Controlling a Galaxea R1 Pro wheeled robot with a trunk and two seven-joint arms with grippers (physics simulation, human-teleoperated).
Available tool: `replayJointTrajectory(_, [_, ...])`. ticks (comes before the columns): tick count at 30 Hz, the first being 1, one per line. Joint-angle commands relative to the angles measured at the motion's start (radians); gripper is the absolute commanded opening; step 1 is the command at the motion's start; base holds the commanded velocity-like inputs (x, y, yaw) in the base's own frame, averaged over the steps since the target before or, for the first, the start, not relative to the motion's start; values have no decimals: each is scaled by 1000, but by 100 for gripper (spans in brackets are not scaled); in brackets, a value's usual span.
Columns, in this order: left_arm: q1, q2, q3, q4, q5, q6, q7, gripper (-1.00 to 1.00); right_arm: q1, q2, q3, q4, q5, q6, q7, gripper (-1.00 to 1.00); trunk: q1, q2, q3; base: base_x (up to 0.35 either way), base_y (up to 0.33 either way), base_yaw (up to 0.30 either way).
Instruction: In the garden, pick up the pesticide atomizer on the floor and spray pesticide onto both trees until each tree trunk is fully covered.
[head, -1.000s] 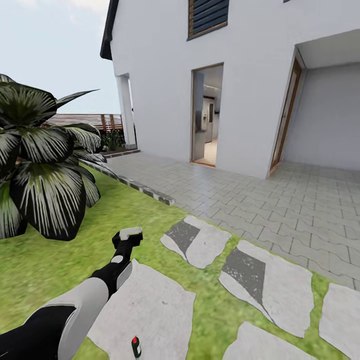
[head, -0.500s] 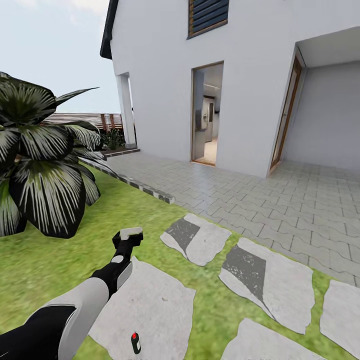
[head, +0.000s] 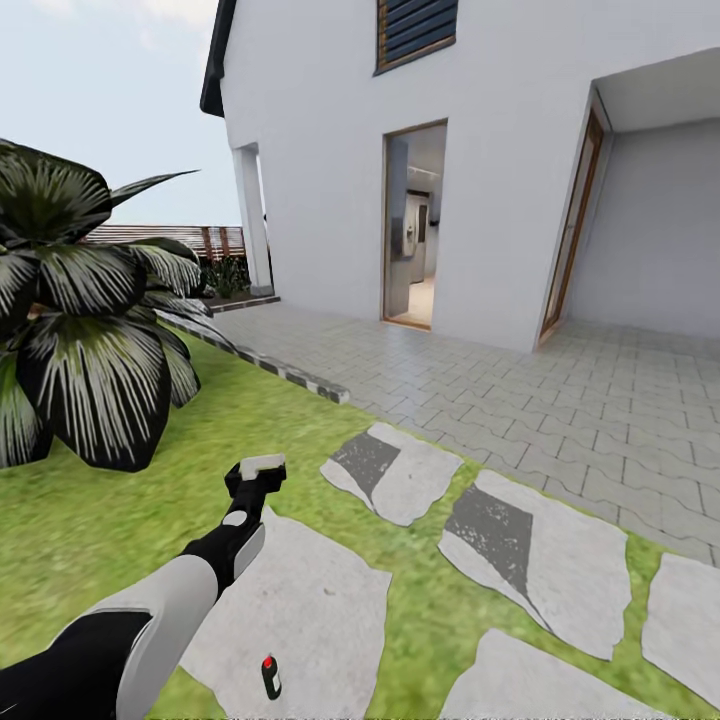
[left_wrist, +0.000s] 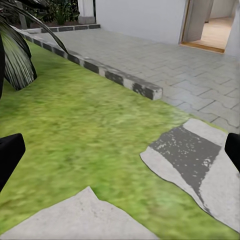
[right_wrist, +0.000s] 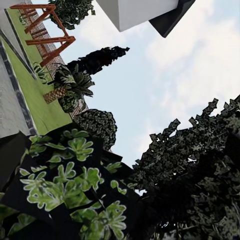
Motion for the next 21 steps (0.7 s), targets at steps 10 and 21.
replayJointTrajectory(10, [0, 0, 0, 0, 0, 0, 0, 100, 0, 0, 0, 0, 0, 0, 0, 100, 38, -70, -31, 0, 0, 0])
replayJointTrajectory(21, [0, 0, 0, 1, -2, 0, 0, 100, 0, 0, 0, 0, 0, 0, 0, 100, 81, -147, -66, 0, 0, 0])
